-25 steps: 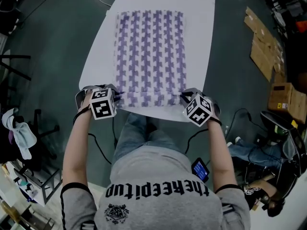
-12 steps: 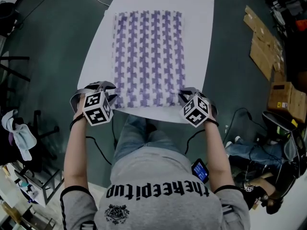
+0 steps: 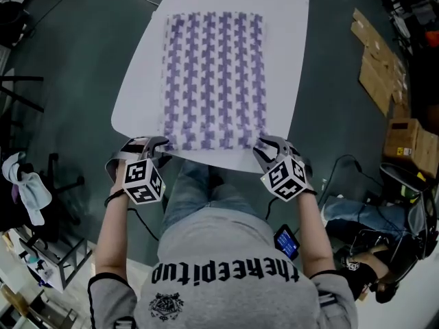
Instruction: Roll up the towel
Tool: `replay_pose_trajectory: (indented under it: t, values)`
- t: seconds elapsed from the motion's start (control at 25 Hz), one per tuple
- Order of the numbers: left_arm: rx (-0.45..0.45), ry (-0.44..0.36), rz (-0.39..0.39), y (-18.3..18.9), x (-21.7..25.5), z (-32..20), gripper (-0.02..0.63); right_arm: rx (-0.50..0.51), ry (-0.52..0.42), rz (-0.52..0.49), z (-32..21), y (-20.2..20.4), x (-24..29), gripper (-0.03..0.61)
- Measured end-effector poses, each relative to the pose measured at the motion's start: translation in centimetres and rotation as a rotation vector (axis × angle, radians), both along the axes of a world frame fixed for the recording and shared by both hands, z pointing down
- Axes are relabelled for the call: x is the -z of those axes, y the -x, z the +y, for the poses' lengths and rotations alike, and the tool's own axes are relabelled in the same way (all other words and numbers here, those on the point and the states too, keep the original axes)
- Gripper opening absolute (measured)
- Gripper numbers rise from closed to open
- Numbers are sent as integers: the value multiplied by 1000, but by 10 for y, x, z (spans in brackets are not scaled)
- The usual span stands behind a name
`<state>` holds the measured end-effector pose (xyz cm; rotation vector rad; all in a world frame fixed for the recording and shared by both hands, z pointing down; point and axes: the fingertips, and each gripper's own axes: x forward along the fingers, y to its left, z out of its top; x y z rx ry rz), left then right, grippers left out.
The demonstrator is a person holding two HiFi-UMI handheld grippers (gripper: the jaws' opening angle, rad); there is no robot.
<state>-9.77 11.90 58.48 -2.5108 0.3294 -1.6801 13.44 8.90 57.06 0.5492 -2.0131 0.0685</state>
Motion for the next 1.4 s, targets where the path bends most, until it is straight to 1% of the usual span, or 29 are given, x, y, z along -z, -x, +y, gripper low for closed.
replay_pose_trajectory:
  t: [0.08,0.16,0.28,0.4,0.44,0.48,0.6,0.72,0.84,1.0,1.08,1.24,1.4]
  values:
    - [1,8,-29,0,-14,3,187,45,-2,50,10,2,-15,127]
    - [4,6,-58,1,-22,1,198,86,-29,122,11,1,-29,148]
    - [3,1,-86,5,-26,-5,198,117,-68,200,3,0,-39,153]
    - [5,-1,-98,6,-24,-9,198,125,-85,238,-3,0,-42,153]
    - [14,-11,-97,6,-24,-12,156,123,-87,241,-3,-1,-42,142]
    - [21,-20,-96,6,-23,-13,100,120,-87,240,-3,-3,-42,91]
    - [20,-23,-97,4,-20,-12,81,116,-78,228,-1,-5,-40,69]
    - [-5,5,-96,4,-15,-10,78,118,-55,214,-1,-6,-32,69]
    - [-19,64,-74,2,-3,-5,78,130,-9,199,3,-8,-19,69]
    - [-37,133,-43,3,22,28,78,143,77,178,39,-7,6,69]
    - [-37,156,-33,11,22,33,78,142,107,171,45,0,5,69]
    - [-45,200,-20,23,4,13,78,120,162,141,20,13,-11,71]
    - [-33,254,32,11,15,0,83,64,208,74,2,0,4,71]
